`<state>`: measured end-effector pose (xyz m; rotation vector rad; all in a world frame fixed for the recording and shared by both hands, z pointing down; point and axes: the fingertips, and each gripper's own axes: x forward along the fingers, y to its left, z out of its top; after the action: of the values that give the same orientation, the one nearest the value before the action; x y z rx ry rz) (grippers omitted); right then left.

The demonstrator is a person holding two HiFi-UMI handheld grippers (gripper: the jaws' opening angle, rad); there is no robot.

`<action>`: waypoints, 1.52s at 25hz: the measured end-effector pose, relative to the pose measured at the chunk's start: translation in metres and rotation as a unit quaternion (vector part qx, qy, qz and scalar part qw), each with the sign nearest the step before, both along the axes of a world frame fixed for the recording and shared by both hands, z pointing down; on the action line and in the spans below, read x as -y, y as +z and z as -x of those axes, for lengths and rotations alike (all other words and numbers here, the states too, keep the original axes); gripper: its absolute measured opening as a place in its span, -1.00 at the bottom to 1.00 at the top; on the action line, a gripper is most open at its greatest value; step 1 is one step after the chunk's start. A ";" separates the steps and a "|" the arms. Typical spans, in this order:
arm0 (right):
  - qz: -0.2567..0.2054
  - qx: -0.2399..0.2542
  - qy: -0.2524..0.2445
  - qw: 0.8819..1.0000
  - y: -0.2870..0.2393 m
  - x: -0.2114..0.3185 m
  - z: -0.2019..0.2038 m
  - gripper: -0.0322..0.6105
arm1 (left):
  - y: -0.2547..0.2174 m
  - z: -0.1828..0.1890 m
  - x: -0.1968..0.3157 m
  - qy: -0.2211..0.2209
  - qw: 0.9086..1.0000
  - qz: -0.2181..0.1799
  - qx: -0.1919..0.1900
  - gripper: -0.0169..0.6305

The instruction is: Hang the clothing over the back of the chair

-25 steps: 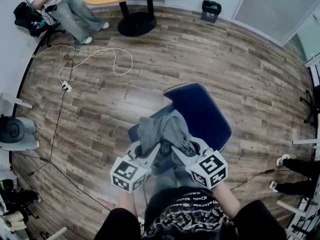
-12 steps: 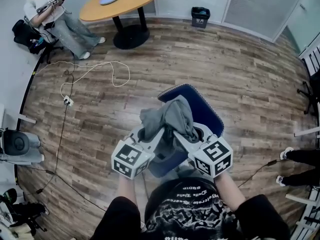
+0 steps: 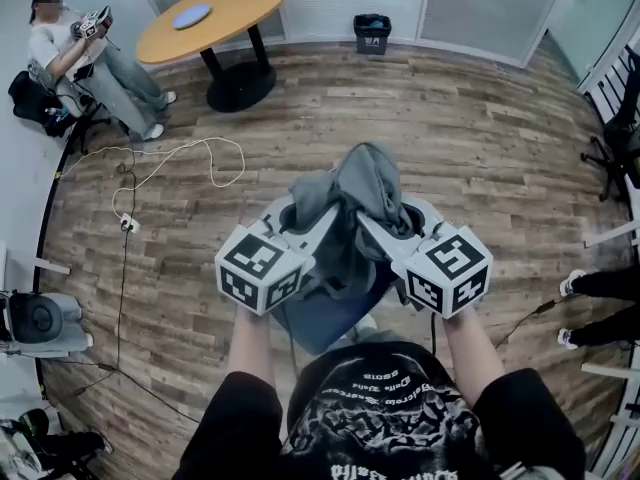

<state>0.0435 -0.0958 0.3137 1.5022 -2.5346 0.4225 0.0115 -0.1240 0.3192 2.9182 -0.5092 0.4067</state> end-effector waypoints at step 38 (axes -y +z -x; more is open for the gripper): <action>0.141 0.003 0.187 0.972 0.073 0.086 -0.214 -0.41 | 0.061 -0.213 0.090 0.051 0.994 0.082 0.056 -0.79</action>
<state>0.2579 -0.1819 0.3867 1.8561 -2.0750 0.8015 0.2246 -0.2142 0.3807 2.7823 -0.3241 0.5985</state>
